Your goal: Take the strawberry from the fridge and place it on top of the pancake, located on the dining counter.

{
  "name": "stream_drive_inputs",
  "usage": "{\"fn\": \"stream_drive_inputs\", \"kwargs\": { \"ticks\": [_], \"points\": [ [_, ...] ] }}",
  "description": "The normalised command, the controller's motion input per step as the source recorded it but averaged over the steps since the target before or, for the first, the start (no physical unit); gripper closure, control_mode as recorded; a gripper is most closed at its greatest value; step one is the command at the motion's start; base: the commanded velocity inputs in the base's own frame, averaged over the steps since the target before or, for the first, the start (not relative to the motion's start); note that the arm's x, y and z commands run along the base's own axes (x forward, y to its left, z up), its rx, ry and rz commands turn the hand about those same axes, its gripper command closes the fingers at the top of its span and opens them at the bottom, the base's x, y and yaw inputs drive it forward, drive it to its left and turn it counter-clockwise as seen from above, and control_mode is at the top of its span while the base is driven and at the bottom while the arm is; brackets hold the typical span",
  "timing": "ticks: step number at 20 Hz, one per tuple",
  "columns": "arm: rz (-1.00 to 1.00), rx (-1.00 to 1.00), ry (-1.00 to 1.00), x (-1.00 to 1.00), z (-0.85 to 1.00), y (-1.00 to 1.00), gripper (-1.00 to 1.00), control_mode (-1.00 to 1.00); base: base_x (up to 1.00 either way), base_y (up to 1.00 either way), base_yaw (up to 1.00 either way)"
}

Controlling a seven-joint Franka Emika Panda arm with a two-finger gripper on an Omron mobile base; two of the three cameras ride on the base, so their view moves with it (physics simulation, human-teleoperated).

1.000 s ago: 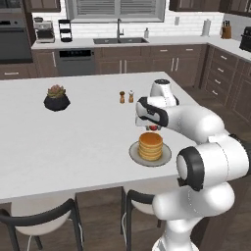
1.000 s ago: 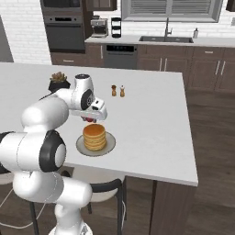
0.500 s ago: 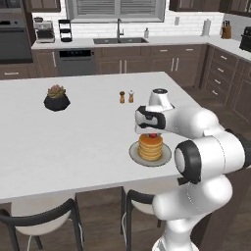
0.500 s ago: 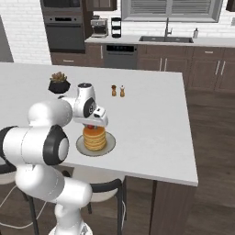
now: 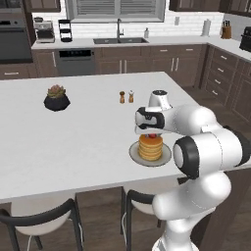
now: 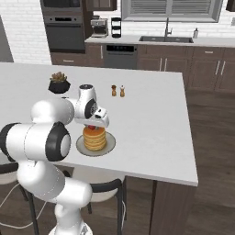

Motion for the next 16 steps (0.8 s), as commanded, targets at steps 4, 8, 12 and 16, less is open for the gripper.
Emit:
{"fn": "stream_drive_inputs", "kwargs": {
  "ticks": [4, 8, 12, 16],
  "points": [
    [0.00, 0.00, 0.00, 0.00, -0.05, 0.00, 1.00, -1.00, 0.00, 0.00, 0.00],
    [0.00, 0.00, 0.00, 0.00, -0.07, 0.00, 1.00, -1.00, 0.00, 0.00, 0.00],
    [0.00, 0.00, 0.00, 0.00, -0.07, 0.00, 1.00, -1.00, 0.00, 0.00, 0.00],
    [0.00, 0.00, 0.00, 0.00, -0.02, 0.00, -1.00, -1.00, 0.00, 0.00, 0.00]
  ]
}}
